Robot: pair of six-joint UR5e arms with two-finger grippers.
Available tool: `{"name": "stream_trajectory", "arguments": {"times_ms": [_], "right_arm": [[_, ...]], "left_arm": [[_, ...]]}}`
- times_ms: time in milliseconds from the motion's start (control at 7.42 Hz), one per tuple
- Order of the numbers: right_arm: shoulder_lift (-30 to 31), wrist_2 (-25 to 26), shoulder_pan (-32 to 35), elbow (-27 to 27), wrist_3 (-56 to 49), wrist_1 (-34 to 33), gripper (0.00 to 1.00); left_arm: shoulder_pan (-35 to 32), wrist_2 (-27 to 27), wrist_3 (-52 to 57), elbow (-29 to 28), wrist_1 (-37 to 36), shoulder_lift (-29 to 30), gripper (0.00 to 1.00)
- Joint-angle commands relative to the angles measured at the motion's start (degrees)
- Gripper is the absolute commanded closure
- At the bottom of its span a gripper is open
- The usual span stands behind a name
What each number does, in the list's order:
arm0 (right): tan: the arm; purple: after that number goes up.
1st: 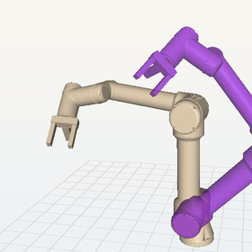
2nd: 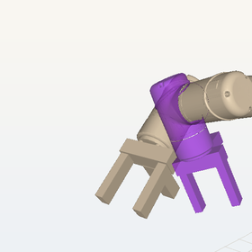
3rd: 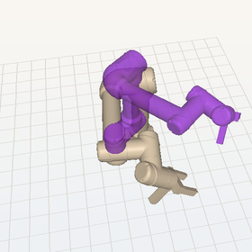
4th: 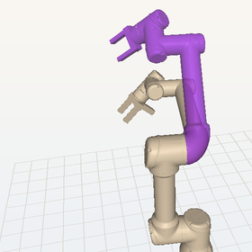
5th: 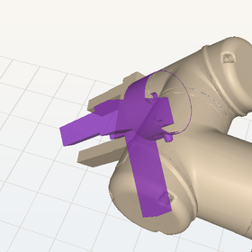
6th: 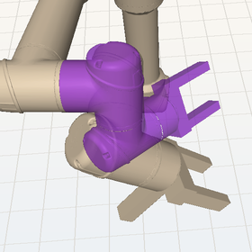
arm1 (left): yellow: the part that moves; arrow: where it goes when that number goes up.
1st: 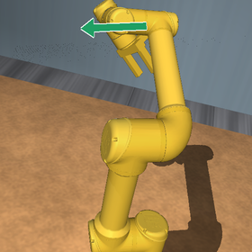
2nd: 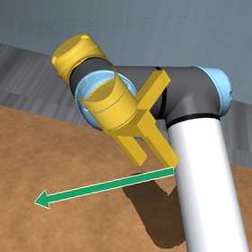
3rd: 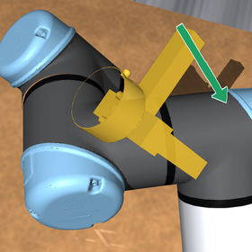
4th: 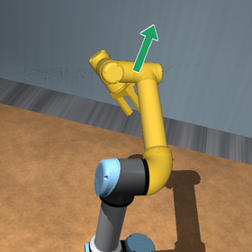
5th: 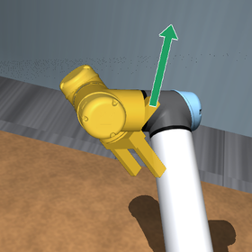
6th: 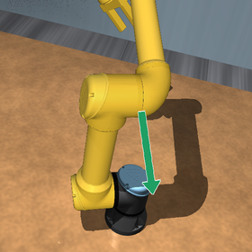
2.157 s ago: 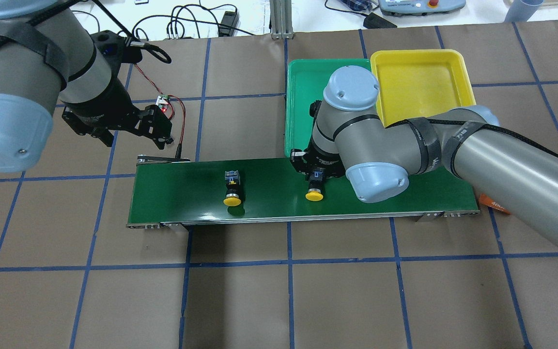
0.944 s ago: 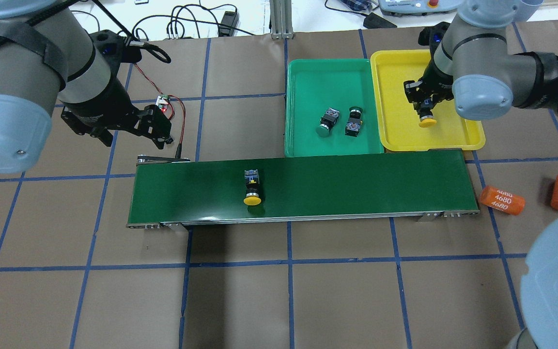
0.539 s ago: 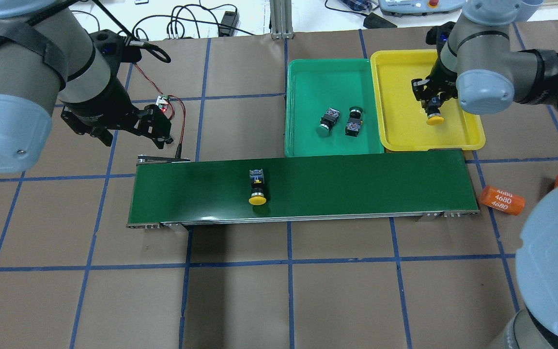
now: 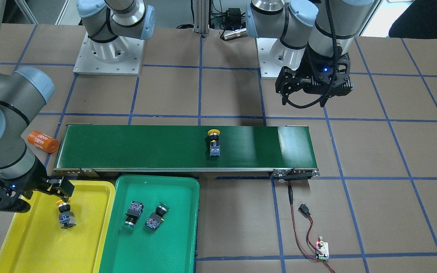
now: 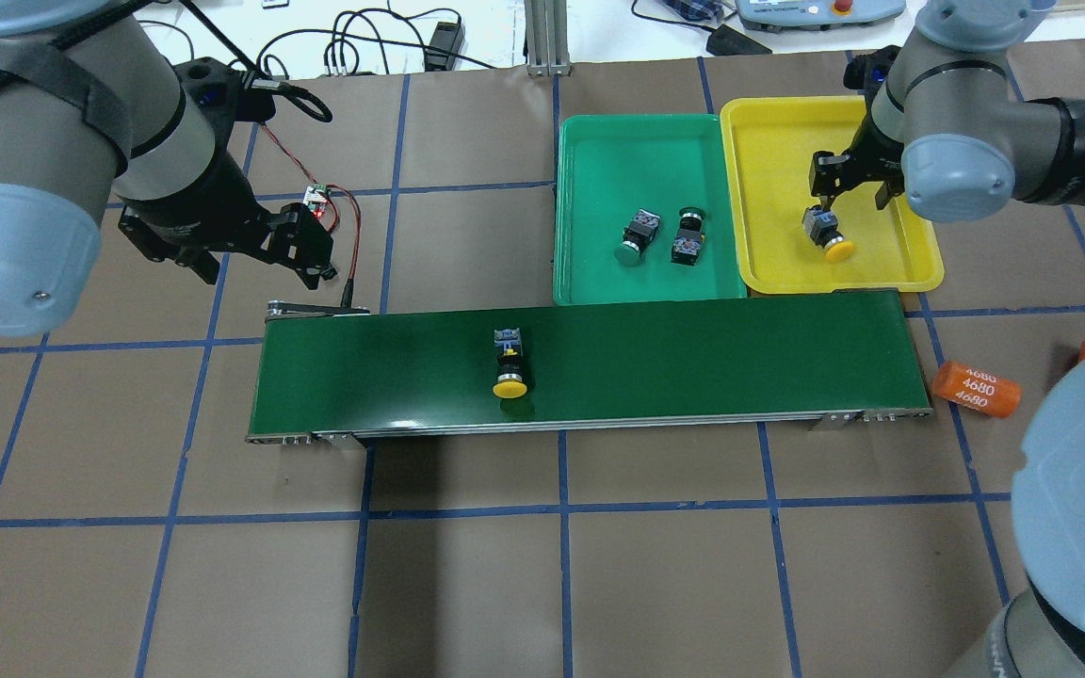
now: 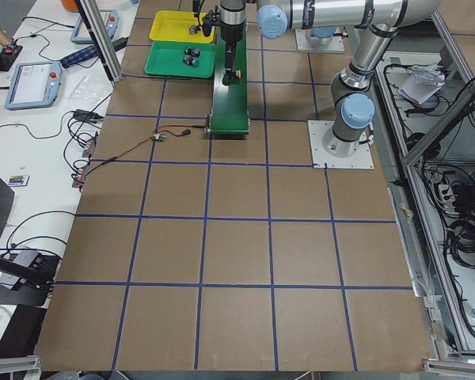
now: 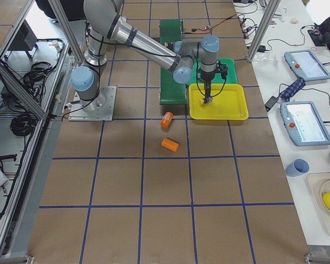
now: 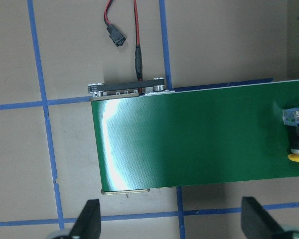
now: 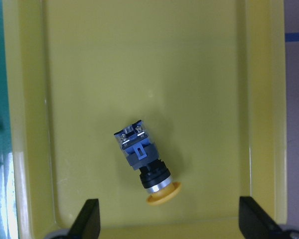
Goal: Sort buttons by color to trays
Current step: 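Carry the yellow button into the yellow tray and open the right gripper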
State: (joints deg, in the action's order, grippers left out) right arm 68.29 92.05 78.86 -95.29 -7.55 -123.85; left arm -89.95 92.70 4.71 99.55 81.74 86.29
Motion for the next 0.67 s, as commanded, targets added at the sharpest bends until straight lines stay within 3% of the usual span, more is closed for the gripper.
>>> {"name": "stream_trajectory", "arguments": {"times_ms": [0,270,539], "right_arm": [[10.66,-0.55,0.33,-0.25,0.78,15.49,0.00],[19.12,-0.81,0.51,-0.69,0.87,28.86,0.00],[21.18,-0.82,3.91,-0.78,6.63,29.98,0.00]], "left_arm": [[-0.05,-0.07,0.04,0.03,0.00,0.02,0.00],[-0.05,-0.07,0.04,0.03,0.00,0.02,0.00],[-0.05,-0.16,0.03,0.03,0.00,0.02,0.00]]}}
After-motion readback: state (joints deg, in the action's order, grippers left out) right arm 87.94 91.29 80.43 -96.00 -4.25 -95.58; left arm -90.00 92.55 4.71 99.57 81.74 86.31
